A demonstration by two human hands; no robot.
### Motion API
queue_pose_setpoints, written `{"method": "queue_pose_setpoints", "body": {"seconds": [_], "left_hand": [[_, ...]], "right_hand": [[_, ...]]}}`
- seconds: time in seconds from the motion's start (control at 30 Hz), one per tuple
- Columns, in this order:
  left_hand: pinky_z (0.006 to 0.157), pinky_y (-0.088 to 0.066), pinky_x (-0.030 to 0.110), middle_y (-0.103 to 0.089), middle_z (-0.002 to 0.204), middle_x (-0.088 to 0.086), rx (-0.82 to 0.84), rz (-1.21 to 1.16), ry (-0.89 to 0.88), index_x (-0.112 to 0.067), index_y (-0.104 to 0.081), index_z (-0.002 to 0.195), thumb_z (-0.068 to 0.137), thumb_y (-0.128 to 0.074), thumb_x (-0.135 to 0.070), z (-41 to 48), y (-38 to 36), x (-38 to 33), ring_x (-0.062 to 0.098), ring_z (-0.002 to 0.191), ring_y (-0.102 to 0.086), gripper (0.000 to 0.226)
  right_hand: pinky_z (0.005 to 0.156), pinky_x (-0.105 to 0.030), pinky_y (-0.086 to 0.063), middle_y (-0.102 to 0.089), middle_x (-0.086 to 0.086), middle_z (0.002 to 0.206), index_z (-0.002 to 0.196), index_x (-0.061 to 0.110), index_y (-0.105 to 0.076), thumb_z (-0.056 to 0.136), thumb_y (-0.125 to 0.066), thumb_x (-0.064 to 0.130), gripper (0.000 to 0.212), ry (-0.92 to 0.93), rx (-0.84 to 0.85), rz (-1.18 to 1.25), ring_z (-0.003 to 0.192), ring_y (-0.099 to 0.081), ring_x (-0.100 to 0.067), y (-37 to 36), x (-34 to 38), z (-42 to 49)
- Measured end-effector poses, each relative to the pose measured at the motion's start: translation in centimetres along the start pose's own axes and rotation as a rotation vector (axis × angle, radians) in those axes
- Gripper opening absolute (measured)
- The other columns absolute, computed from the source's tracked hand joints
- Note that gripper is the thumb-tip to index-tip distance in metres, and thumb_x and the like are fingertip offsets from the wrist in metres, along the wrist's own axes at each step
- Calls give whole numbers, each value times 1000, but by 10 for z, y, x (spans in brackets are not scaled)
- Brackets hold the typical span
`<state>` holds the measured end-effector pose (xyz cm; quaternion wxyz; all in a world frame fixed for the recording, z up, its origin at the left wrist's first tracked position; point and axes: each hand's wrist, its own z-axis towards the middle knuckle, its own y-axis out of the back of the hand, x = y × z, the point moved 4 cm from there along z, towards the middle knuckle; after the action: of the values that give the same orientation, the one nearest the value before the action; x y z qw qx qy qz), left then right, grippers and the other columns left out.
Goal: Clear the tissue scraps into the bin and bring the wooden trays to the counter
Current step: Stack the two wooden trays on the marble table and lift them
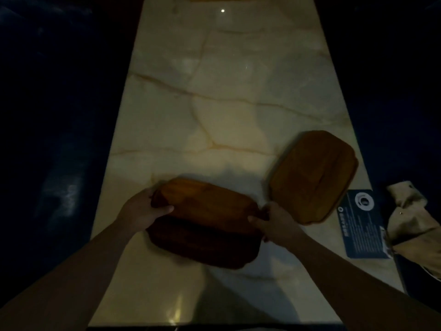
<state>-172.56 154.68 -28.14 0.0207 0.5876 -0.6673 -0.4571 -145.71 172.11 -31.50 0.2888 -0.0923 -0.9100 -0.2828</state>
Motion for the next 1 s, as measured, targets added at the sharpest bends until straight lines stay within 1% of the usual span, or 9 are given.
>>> {"method": "queue_pose_setpoints", "body": {"seconds": [0.07,0.2,0.3,0.37,0.43,0.53,0.67,0.8,1.0], "left_hand": [[72,-39,33,-58,88,-1,-47,-38,5,-23,-56,113,79,-74,-33,-7,-8,-17,24,90,-56,40],[79,-51,44,-65,102,19,-178,-119,115,-4,-62,104,84,-65,-43,-10,-33,-31,37,95,-62,44],[75,-55,52,-68,88,20,-164,-223,130,-5,-64,87,78,-65,-52,-13,-54,-40,37,84,-66,48],[74,-56,58,-69,84,20,-145,-317,145,-9,-65,79,68,-67,-59,-14,-74,-46,36,80,-68,51],[73,-57,60,-69,84,22,-127,-399,175,-12,-65,75,60,-67,-60,-14,-93,-57,37,79,-68,50],[67,-59,53,-67,90,31,-60,-528,217,-1,-65,81,78,-72,-35,-18,-120,-89,41,76,-68,35],[47,-59,34,-65,86,29,21,-724,274,3,-59,81,89,-63,-12,-16,-160,-125,29,59,-69,18],[51,-59,32,-63,103,31,124,-809,296,9,-59,93,90,-61,-13,-15,-188,-149,38,80,-70,22],[53,-61,34,-60,113,27,143,-845,344,-2,-59,86,88,-63,-10,-8,-210,-172,41,92,-67,9]], "right_hand": [[63,-42,-57,-62,-9,98,113,12,-47,87,-69,32,40,21,-53,134,75,-65,-24,19,-1,0],[85,-43,-54,-58,1,115,123,23,-49,90,-66,24,36,100,-135,297,106,-58,-25,70,-6,0],[71,-36,-53,-58,6,112,118,32,-55,91,-64,24,29,136,-199,337,104,-57,-22,99,-8,6],[82,-36,-51,-60,1,120,123,27,-57,89,-67,23,36,158,-239,322,109,-56,-21,122,-13,13],[88,-32,-44,-60,0,114,122,17,-58,87,-69,22,37,168,-276,273,107,-55,-18,149,-17,21],[83,-28,-42,-61,-2,105,115,10,-60,87,-69,18,30,188,-303,199,101,-56,-18,184,-21,34],[93,-33,-47,-61,-12,126,126,8,-57,88,-69,18,41,210,-364,119,111,-56,-23,224,-30,57],[98,-43,-50,-62,-15,127,128,8,-58,88,-68,19,42,208,-377,78,114,-58,-29,250,-38,76],[97,-40,-49,-60,-16,129,129,8,-57,89,-68,24,45,222,-369,-49,116,-57,-29,270,-42,102]]}}
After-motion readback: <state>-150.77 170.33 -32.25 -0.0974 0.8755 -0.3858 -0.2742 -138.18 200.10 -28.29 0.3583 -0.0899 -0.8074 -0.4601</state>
